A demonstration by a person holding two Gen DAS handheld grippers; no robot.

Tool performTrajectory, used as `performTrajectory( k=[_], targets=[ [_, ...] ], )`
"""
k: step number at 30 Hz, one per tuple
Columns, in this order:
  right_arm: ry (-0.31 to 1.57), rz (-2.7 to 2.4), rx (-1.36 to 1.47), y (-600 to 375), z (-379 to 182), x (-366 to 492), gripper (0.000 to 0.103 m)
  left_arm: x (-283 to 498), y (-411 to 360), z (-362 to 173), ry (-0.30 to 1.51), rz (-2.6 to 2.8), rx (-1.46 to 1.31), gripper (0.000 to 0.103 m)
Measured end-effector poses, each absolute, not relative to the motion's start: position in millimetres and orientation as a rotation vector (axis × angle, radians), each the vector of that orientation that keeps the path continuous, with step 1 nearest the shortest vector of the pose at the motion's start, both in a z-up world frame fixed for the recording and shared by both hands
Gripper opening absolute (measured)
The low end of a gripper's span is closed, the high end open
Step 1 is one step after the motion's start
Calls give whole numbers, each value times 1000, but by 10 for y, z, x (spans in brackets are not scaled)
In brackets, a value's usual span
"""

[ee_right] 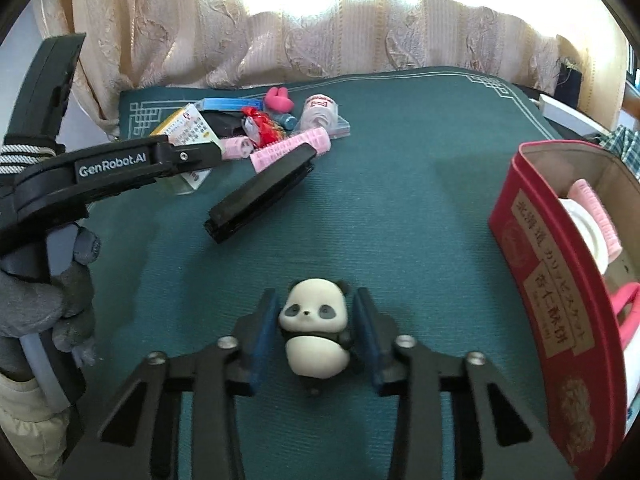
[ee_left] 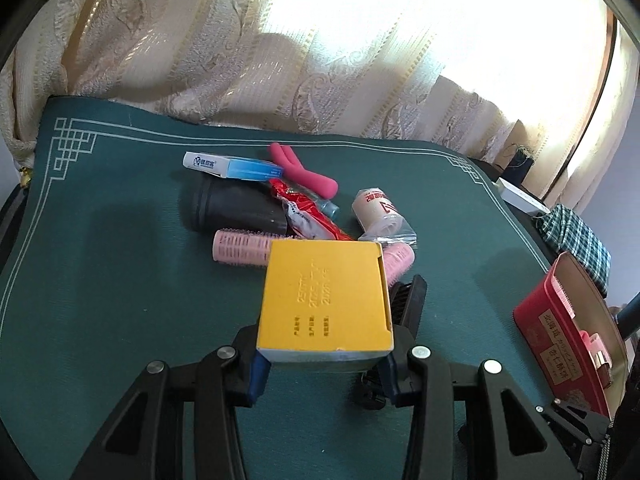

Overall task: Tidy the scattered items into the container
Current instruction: 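Grasp the yellow box with the left tool while the right tool grasps the panda figure, then carry the yellow box and panda into the red tin and release them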

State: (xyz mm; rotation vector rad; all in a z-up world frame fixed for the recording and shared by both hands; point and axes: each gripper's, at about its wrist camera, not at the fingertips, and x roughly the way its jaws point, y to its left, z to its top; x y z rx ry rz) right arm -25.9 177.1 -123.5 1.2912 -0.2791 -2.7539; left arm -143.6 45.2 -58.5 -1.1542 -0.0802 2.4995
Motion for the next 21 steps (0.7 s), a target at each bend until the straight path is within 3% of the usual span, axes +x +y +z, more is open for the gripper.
performTrajectory(
  k=[11,21],
  targets=[
    [-273,-2843,1115,1829,-910,163,38,-1352,553,-523,-50,2478,-1122,45],
    [-413,-3088,947,2597,-466,806,38,-997,935,-340,23,2410,-1051,45]
  ],
)
